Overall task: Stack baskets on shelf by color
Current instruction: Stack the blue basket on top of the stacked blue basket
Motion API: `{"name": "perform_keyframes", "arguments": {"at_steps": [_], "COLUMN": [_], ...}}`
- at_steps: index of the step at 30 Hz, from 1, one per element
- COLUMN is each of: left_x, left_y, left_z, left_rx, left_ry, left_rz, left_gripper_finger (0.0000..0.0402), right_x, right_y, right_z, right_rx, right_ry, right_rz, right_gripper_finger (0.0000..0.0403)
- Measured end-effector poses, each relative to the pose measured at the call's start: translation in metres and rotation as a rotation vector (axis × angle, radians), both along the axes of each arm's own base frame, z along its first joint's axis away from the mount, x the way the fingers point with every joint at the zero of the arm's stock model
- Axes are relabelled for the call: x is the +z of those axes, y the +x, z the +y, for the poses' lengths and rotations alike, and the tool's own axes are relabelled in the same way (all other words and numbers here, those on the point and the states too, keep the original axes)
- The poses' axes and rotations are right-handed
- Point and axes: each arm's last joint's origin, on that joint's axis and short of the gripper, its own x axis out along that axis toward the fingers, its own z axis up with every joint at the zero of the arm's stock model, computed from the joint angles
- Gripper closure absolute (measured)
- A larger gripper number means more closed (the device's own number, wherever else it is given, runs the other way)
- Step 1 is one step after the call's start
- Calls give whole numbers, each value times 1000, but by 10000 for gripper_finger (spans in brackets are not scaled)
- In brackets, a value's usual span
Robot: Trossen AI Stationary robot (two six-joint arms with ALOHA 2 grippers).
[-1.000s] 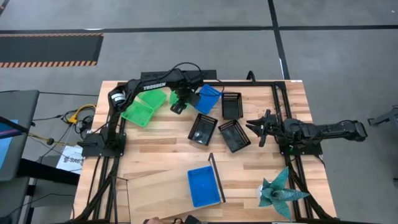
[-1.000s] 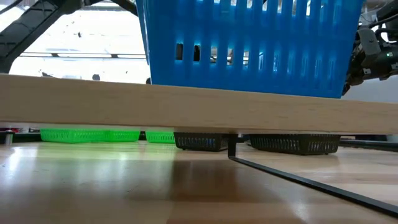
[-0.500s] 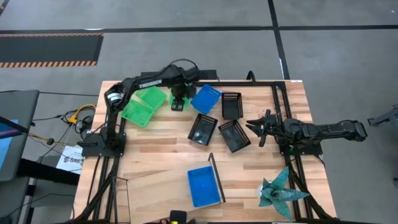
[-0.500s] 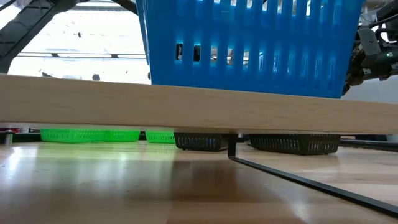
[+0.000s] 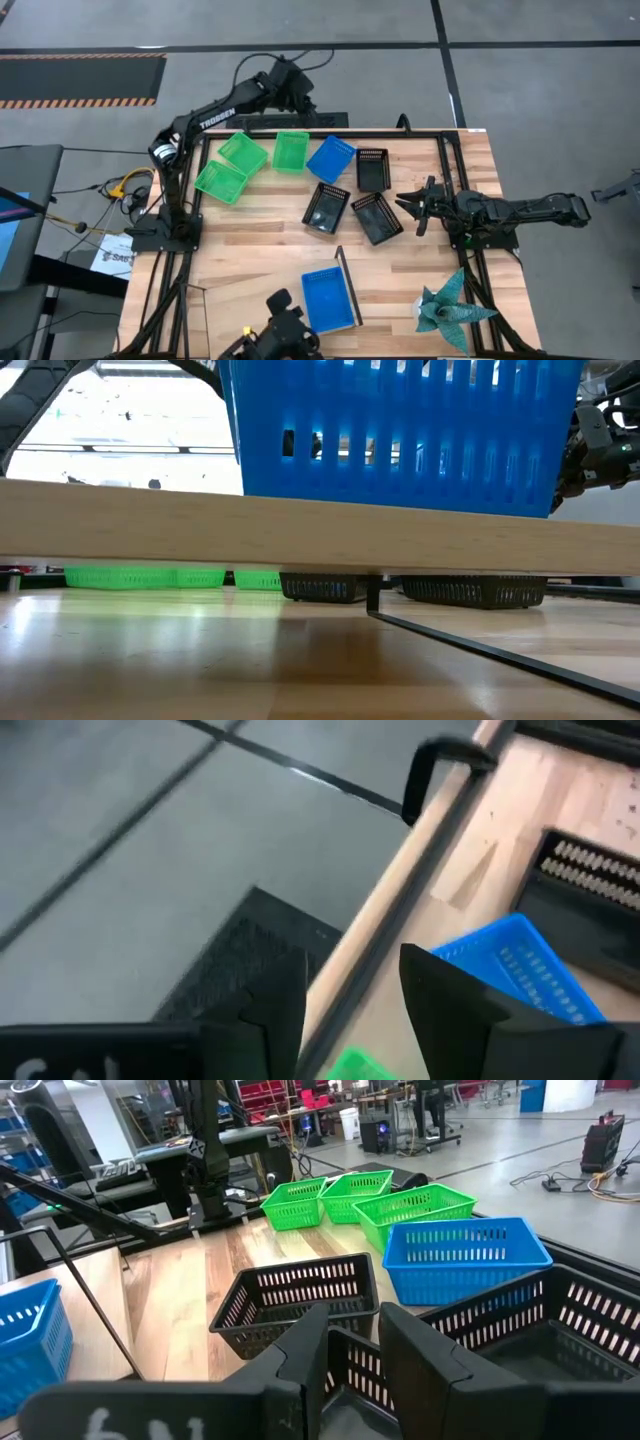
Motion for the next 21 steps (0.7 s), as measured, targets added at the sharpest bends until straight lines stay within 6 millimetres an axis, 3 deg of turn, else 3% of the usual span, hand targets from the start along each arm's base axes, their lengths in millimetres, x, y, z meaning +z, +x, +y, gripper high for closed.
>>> {"name": "perform_keyframes", "arguments": {"at_steps": [10, 21], "left_x": [-32, -37], "left_y": [5, 25], "left_z": [3, -33], "left_rx": [24, -41], "left_ry": [-159, -237], "left_rz": [66, 124], "left_gripper_finger": [221, 231], "right_x": [0, 1], "right_y": [0, 0], "right_z": [0, 0], "right_rx": [-2, -2], "right_ry": [7, 9], "right_rz": [-1, -13], "right_gripper_finger": [285, 285]}}
